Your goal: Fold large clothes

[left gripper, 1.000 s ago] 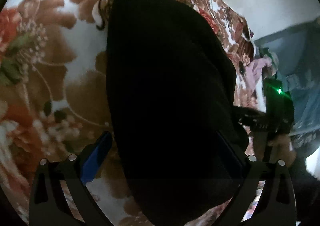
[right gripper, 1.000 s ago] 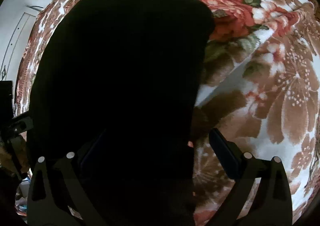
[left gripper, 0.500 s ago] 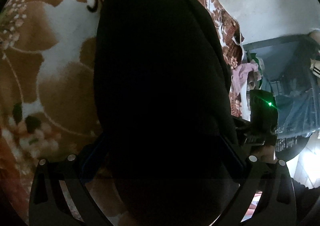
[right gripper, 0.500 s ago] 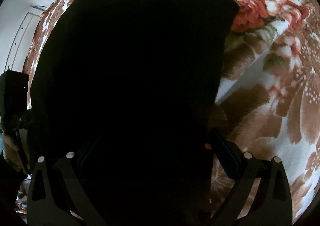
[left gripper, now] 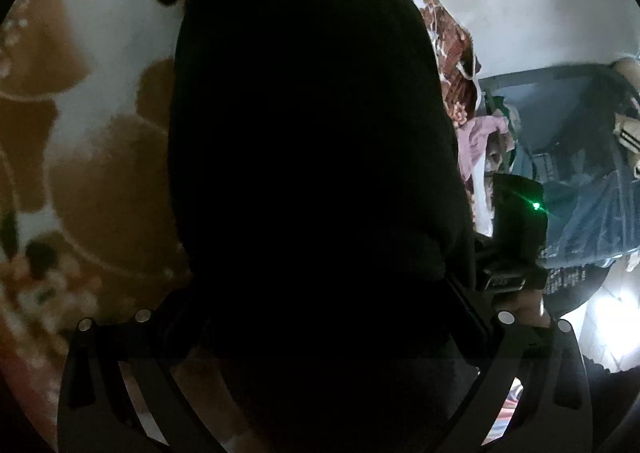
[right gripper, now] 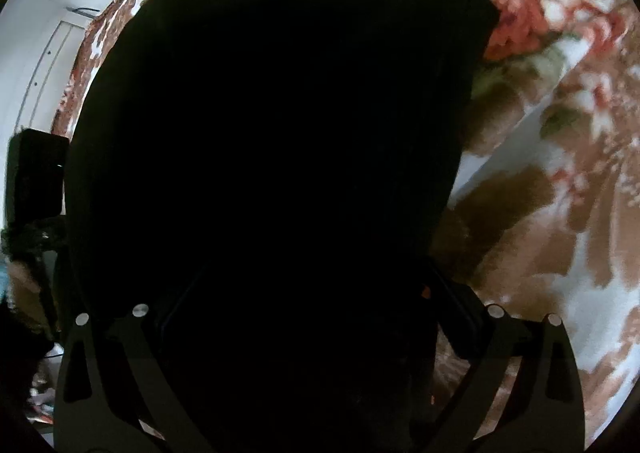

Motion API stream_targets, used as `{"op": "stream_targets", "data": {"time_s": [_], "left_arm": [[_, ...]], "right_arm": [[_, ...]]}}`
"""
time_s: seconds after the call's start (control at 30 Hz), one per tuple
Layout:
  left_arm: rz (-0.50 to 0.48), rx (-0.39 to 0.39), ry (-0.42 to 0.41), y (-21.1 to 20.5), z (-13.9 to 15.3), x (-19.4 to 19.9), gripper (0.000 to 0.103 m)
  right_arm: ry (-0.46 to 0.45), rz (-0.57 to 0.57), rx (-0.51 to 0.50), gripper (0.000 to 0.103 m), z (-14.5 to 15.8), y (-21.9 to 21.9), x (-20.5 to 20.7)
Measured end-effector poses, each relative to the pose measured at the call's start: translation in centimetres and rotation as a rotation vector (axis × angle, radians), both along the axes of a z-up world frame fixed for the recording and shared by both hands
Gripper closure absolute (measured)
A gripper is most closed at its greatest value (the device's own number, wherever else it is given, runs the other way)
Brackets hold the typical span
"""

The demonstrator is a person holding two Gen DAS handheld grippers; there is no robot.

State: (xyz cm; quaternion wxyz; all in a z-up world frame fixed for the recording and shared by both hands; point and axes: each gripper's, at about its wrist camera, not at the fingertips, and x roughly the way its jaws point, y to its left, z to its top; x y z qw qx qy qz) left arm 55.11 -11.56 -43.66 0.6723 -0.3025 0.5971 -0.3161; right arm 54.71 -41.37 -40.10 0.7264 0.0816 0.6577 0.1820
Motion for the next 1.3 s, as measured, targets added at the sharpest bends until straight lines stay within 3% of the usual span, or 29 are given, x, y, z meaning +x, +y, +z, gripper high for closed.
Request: {"op": "stream_targets", "data": {"time_s": [0.1,0.17,0.2,0.3,0.37,0.43,0.53,0.57,0.63,0.73,0.8,0.9,0.97,1.07,1.3], "left_arm": [[0.002,-0.002,0.029,-0.7,-0.1,0.2,0.004],[-0.029,0.032,0.026,-1.6,1.3,0.0,0.007],[-0.047,0.03,0.019,-1.8,1.9,0.0,0.009],[-0.034,0.014,0.026,-1.6,0.9,0.1,0.006],[-0.003,-0.031,0.058,-1.4,-0.9,0.3,0.004],[-0.002,-0.034,0.058,-1.8,-1.0,0.4,0.005],[-0.031,-0.051,0.059,-2.1,1.1,0.0,0.018],[-0.039,-0.069,0.055,-2.2,1.6,0.1,0.018],[-0.006,-0.098,0.05,-2.2,1.4,-0.2,0.015],[0.029,-0.078,0.063,-2.8,-1.4,-0.1,0.009],[0.032,-0.097,0.077,-2.5,-1.6,0.2,0.01],[-0.018,-0.062,0.103,-3.1,-0.2,0.3,0.021],[-0.037,-0.063,0.097,-3.4,0.9,0.3,0.029],[-0.042,-0.099,0.077,-3.7,3.9,0.5,0.033],[-0.077,-0.155,0.012,-2.9,8.5,-1.5,0.033]], "right_arm": [[0.056,-0.002,0.076,0.014,-0.6,-0.5,0.7],[0.058,0.028,0.086,0.032,0.4,-0.2,0.7],[0.055,0.053,0.08,0.034,0.9,0.1,0.6],[0.07,0.122,0.069,0.031,0.9,1.3,0.7],[0.117,0.106,0.102,0.018,-0.7,1.6,1.6],[0.153,0.082,0.143,0.019,-1.7,1.4,2.4],[0.166,0.107,0.157,0.048,-0.2,1.5,2.4],[0.164,0.135,0.171,0.05,0.9,1.5,2.1],[0.17,0.16,0.197,0.05,1.0,2.0,1.7],[0.201,0.11,0.207,0.031,-2.4,2.9,2.2],[0.223,0.097,0.27,0.031,-3.0,2.7,3.0],[0.22,0.116,0.232,0.048,-2.3,3.0,3.0],[0.227,0.091,0.247,0.067,-1.6,2.9,3.1],[0.172,0.063,0.267,0.073,0.7,2.9,3.1],[0.085,0.047,0.331,0.074,6.6,3.9,2.3]]}}
